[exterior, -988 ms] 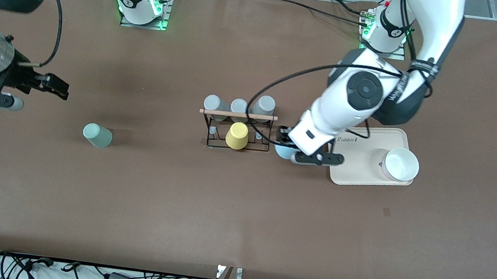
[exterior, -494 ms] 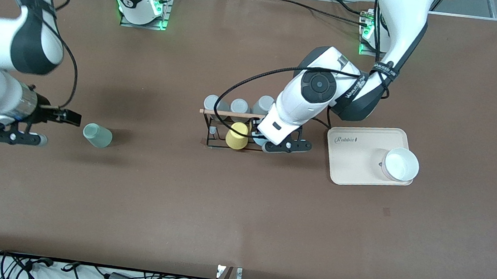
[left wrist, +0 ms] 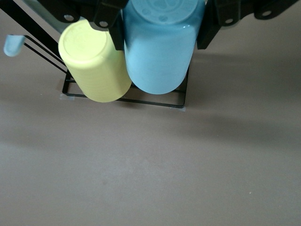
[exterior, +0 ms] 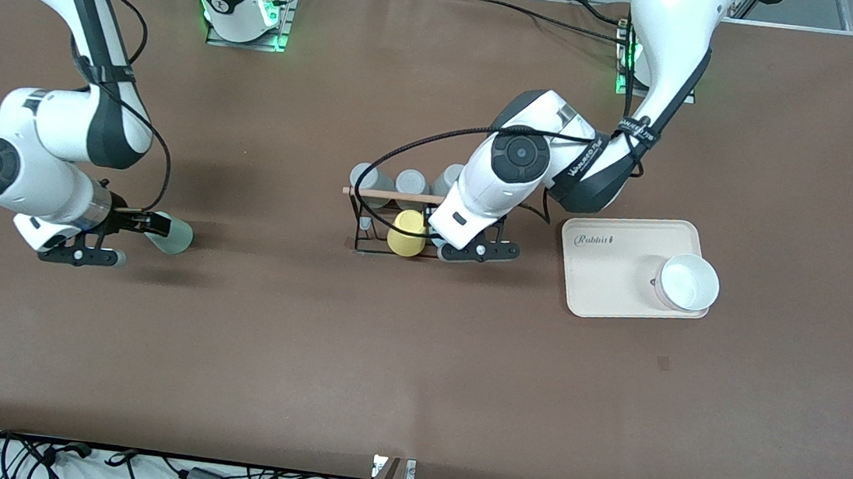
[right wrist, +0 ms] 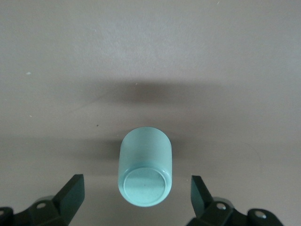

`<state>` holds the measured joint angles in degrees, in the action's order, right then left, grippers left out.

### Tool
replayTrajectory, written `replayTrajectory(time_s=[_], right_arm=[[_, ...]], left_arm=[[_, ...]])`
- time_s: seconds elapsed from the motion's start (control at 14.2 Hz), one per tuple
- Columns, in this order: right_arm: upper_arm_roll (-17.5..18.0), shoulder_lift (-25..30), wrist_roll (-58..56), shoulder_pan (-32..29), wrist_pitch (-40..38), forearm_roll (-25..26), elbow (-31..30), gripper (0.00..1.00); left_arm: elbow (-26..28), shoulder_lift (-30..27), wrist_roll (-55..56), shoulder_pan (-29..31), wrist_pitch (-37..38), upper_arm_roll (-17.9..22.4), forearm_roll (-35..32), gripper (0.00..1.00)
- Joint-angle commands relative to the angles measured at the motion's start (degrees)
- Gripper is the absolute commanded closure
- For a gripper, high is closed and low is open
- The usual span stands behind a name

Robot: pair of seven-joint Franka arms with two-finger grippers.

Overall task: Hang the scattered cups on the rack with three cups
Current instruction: 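Hang the blue cup beside the yellow cup while the right gripper grasps the green cup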

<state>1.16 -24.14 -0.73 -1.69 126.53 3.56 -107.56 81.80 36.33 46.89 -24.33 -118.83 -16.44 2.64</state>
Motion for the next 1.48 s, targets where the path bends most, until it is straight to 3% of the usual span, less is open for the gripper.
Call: replayTrajectory(time_s=[0.0, 0.14, 0.21, 0.49, 0.56, 0.78, 0.99, 1.2, 1.41], right_arm=[[0.42, 1.03, -1.82, -1.12, 4.24, 0.65, -4.23, 0.0], [0.42, 1.03, -1.82, -1.12, 6.78, 0.65, -6.16, 0.0], [0.42, 0.68, -1.82, -1.12, 7.84, 0.65, -6.86, 0.0], [0.42, 0.15, -1.91, -1.03, 7.85, 0.65, -6.87, 0.0], [0.42, 0.15, -1.91, -0.95, 7.76, 0.65, -6.87, 0.05], [0.42, 0.15, -2.0, -0.95, 6.8, 0.65, -6.78, 0.41], [0.42, 0.41, -2.09, -0.95, 6.62, 0.65, -6.78, 0.62], [1.03, 1.28, -1.82, -0.33, 3.12, 0.57, -3.2, 0.67], [1.12, 1.03, 0.54, 3.52, -7.84, -0.4, 7.16, 0.67]], left_arm=[[-1.99, 1.89, 0.05, -0.81, -0.17, 0.62, -2.01, 0.86], [-1.9, 2.78, 1.36, -1.07, -3.85, 0.53, -5.52, 0.5], [-1.82, 2.69, 1.63, -1.33, -4.56, 0.61, -5.89, 0.01], [-2.17, -0.19, 1.89, 0.85, -4.05, 0.79, -5.28, 0.0], [-2.17, -1.34, 1.81, 3.3, -3.78, 0.53, -5.1, 0.0], [-2.17, -5.03, 1.37, 8.5, 1.56, 0.0, -5.45, 0.0], [-2.17, -8.29, -0.03, 12.71, 6.22, 0.09, -5.8, 0.0], [-2.17, -12.32, -11.86, 17.99, 12.19, 0.0, -5.28, 0.0], [-2.25, -17.24, -19.62, 22.38, 19.66, -0.26, -3.26, 0.0]])
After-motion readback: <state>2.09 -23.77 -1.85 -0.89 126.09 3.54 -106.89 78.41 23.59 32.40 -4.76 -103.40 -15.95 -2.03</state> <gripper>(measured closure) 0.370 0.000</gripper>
